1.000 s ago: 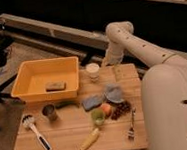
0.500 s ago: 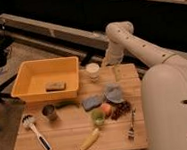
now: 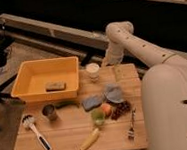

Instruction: Place sponge in plastic cup

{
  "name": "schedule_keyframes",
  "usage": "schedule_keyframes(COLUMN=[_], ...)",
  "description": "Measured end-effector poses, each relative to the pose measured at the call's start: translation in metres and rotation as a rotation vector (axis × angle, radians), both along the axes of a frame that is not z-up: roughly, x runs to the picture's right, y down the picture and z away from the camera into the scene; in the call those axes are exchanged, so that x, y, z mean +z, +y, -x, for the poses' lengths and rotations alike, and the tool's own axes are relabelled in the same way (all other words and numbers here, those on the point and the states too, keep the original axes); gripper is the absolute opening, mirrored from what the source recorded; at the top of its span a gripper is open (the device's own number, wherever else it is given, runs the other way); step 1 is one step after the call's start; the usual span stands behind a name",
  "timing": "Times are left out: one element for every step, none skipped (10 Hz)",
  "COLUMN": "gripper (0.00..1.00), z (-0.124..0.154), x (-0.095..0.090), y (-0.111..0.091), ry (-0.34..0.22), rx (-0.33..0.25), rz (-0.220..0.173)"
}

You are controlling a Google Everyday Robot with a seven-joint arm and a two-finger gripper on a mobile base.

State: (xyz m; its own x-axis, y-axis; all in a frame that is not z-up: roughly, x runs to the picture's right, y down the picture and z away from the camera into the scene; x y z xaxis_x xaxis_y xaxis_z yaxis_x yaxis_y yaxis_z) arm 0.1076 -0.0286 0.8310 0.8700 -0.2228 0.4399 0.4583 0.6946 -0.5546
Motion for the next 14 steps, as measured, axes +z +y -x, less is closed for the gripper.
schedule_keyframes(gripper=[0.80, 0.80, 0.80, 0.80, 0.80, 0.80, 0.80, 0.80, 0.80, 0.80, 0.80, 0.80, 0.80, 0.80], z=[0.000, 0.000, 0.000, 0.000, 0.000, 0.000, 0.000, 0.000, 0.000, 0.001, 0.005, 0.019, 0.031, 0.046], x=[0.000, 0.000, 0.000, 0.000, 0.000, 0.000, 0.000, 0.000, 0.000, 0.002, 0.003, 0.005, 0.007, 0.010], y=[0.000, 0.000, 0.000, 0.000, 0.000, 0.000, 0.000, 0.000, 0.000, 0.001, 0.001, 0.000, -0.002, -0.002], ry=[0.000, 0.000, 0.000, 0.000, 0.000, 0.000, 0.000, 0.001, 0.004, 0.020, 0.039, 0.060, 0.073, 0.086], rx=[0.000, 0.000, 0.000, 0.000, 0.000, 0.000, 0.000, 0.000, 0.001, 0.013, 0.026, 0.047, 0.065, 0.078], rz=[0.000, 0.000, 0.000, 0.000, 0.000, 0.000, 0.000, 0.000, -0.003, -0.021, -0.043, -0.074, -0.091, -0.103])
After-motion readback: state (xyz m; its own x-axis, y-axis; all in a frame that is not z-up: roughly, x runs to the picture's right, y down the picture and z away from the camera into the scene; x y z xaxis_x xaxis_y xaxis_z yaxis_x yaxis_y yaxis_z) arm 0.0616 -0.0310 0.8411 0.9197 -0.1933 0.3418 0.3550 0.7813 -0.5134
